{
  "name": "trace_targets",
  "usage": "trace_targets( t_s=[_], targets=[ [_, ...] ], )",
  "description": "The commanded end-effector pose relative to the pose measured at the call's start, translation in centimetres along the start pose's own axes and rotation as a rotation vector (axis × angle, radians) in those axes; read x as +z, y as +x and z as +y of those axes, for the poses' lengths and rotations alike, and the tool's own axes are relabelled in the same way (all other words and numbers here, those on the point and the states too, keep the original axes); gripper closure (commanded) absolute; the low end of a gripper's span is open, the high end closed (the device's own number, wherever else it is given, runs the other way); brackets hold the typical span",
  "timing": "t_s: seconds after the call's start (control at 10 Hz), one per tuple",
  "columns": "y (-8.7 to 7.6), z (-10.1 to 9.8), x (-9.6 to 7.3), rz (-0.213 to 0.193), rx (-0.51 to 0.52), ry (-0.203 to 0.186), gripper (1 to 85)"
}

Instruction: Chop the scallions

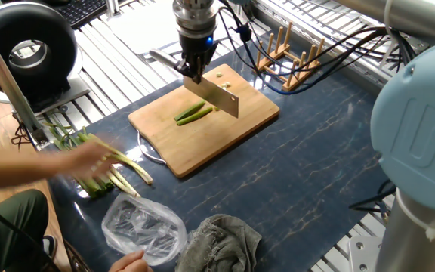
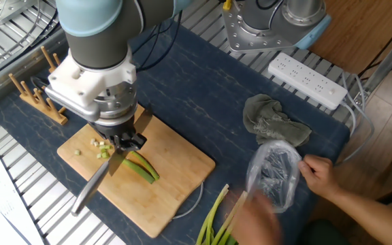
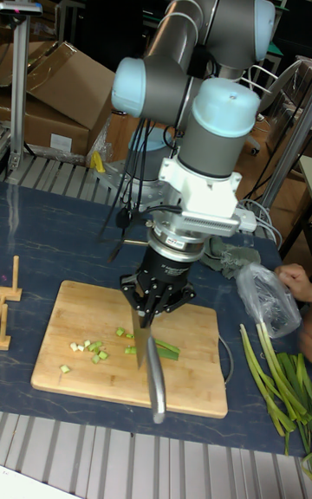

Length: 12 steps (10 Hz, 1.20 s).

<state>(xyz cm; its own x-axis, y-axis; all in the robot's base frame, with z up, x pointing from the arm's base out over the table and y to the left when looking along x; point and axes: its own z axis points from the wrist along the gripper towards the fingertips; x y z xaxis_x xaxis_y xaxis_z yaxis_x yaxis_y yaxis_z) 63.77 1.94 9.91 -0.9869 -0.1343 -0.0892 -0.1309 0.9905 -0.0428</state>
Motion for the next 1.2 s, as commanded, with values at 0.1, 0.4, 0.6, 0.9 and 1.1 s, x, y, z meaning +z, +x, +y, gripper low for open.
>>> trace_targets(
  t_s=[0.1, 0.4, 0.6, 0.9, 1.1],
  targets=[
    [0.06, -0.55, 1.24, -0.023, 0.089, -0.028, 84.3],
    [-0.01, -0.51, 1.56, -0.031, 0.116, -0.034, 84.3],
    [0.05, -0.27, 1.59, -0.029, 0.113, -0.037, 84.3],
    [0.5, 0.41, 1.24, -0.023, 0.119, -0.039, 84.3],
    [0.53, 0.39, 1.47, -0.026, 0.116, -0.037, 84.3]
  ],
)
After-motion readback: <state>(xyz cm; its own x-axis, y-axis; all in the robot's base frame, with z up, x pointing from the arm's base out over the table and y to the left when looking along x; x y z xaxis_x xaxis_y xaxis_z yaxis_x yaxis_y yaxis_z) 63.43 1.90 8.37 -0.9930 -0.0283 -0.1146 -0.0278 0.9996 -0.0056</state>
